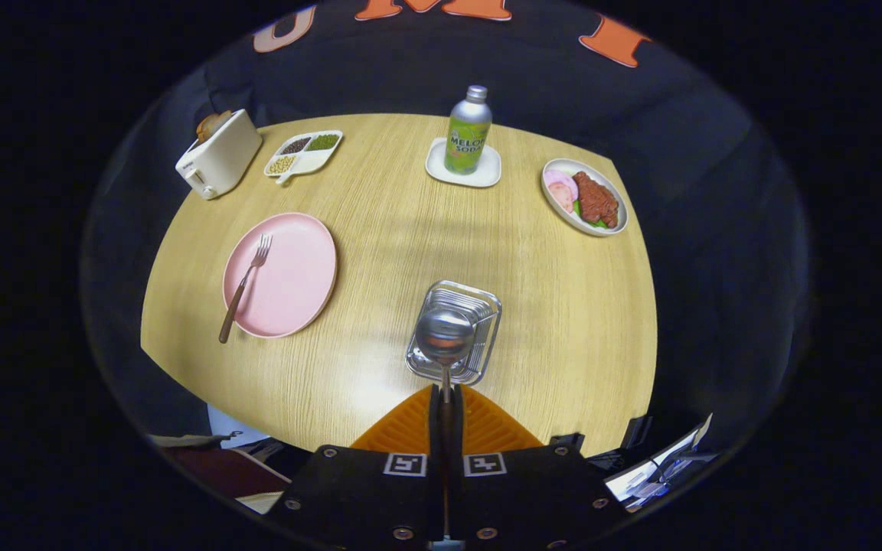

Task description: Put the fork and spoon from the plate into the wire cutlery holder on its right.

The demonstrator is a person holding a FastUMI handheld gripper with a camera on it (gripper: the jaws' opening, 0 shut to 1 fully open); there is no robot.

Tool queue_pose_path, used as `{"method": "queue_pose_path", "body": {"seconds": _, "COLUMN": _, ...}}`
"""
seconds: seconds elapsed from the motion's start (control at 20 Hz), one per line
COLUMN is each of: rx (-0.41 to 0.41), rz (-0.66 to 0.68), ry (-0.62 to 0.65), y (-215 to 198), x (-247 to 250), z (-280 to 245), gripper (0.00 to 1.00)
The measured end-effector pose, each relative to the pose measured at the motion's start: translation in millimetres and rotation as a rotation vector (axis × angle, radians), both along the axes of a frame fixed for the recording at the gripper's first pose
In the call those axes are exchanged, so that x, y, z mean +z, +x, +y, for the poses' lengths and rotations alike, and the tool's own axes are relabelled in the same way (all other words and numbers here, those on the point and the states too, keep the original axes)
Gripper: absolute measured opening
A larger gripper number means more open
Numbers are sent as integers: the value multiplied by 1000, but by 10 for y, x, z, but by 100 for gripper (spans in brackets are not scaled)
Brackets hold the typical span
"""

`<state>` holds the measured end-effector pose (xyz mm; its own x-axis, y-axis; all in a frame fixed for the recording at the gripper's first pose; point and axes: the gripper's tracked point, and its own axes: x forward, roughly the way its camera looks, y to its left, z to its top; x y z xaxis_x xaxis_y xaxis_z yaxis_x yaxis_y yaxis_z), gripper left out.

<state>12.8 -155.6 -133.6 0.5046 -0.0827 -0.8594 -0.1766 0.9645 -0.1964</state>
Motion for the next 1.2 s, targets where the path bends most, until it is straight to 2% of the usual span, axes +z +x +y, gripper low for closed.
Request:
{"method": "queue_pose_path", "body": {"seconds": 0.45, "rx": 58, "rz": 114, "ry": -33, "y": 300, "x": -285, "z": -145, "gripper": 4}}
{"method": "queue_pose_path", "body": {"seconds": 0.7, "rx": 60, "rz": 167, "ry": -40, "y": 386, "x": -443, "z": -159, "gripper": 4}}
{"method": "queue_pose_path", "body": {"seconds": 0.85, "rx": 43, "rz": 181, "ry": -20, "y": 426, "x": -489, "z": -147, "gripper": 4}}
{"method": "queue_pose_path", "body": {"seconds": 1.2, "rx": 37, "rz": 144, "ry": -3, "y": 514, "x": -449, "z": -82, "gripper": 11}}
